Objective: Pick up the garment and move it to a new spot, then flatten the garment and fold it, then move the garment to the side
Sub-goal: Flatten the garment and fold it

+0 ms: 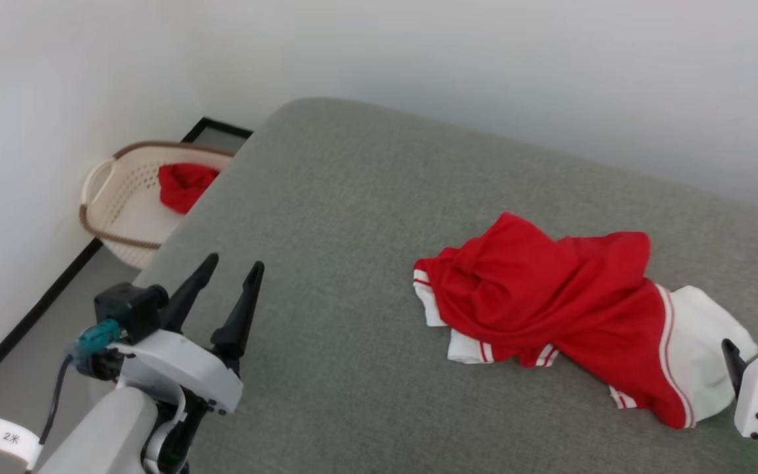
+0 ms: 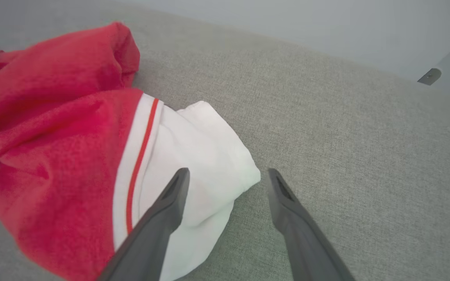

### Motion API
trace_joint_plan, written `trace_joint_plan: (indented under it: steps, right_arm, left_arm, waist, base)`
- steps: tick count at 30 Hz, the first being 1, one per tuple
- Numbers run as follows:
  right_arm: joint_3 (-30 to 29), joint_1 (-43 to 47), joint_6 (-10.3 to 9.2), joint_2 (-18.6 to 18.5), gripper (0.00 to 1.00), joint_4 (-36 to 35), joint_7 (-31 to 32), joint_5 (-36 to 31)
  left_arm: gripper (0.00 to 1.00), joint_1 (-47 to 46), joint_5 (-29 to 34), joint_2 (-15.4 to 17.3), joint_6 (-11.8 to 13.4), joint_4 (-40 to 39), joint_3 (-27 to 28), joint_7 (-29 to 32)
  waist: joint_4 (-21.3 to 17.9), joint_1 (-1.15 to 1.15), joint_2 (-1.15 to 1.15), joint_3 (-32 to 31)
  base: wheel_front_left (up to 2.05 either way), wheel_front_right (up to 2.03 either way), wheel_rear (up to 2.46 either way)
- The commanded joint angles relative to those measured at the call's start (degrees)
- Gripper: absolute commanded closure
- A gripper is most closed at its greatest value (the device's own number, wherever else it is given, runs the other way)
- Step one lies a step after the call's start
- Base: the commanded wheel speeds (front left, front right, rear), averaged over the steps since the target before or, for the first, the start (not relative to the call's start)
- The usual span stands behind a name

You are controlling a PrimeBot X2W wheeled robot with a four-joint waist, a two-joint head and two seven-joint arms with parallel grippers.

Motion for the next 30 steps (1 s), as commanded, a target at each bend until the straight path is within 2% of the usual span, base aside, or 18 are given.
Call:
trace_joint_plan:
  steps: [1, 12, 13, 15, 22, 30]
  right_arm:
    - [-0.6, -0.9, -0.01, -0.2, 0.0, 0.2, 1.4, -0.2]
    - [-4.3, -4.1, -0.01, 0.6, 0.0, 4.7, 12.2, -1.5]
    - [-4.7, -4.2, -0.01, 0.8, 0.15, 5.3, 12.9, -1.6]
    - [-4.7, -4.6, -0.01, 1.1, 1.0, 6.4, 14.4, -1.8]
    - [-4.9, -6.0, -0.03, 0.9, 1.0, 7.2, 16.0, -1.1]
    - [-4.5, -7.7, -0.03, -0.3, 1.0, 4.3, 16.4, 0.4]
  left_arm:
    - [0.0, 1.0, 0.9, -0.8, -0.1, -0.5, 1.4, -0.3]
    - [0.0, 4.0, 6.0, -6.5, -2.6, -0.6, 8.9, -0.3]
    - [0.0, 4.2, 6.3, -6.9, -2.9, -0.6, 9.4, -0.3]
    - [0.0, 4.5, 7.1, -7.6, -3.1, -0.4, 10.3, -0.3]
    - [0.0, 5.3, 8.5, -8.7, -3.6, 0.0, 12.5, -0.3]
    - [0.0, 6.0, 9.5, -8.6, -3.8, -0.4, 13.8, -0.3]
  waist:
    - [2.2, 0.0, 0.0, 2.5]
    - [3.8, 0.0, 0.0, 6.4]
    - [3.7, 0.0, 0.0, 6.5]
    - [3.6, 0.0, 0.0, 6.7]
    - [2.9, 0.0, 0.0, 6.9]
    - [0.3, 0.0, 0.0, 6.3]
  base:
    - [0.0, 0.0, 0.0]
    - [0.0, 0.0, 0.0]
    - [0.0, 0.0, 0.0]
    - [0.0, 0.0, 0.0]
    - [0.0, 0.0, 0.0]
    - [0.0, 0.0, 0.0]
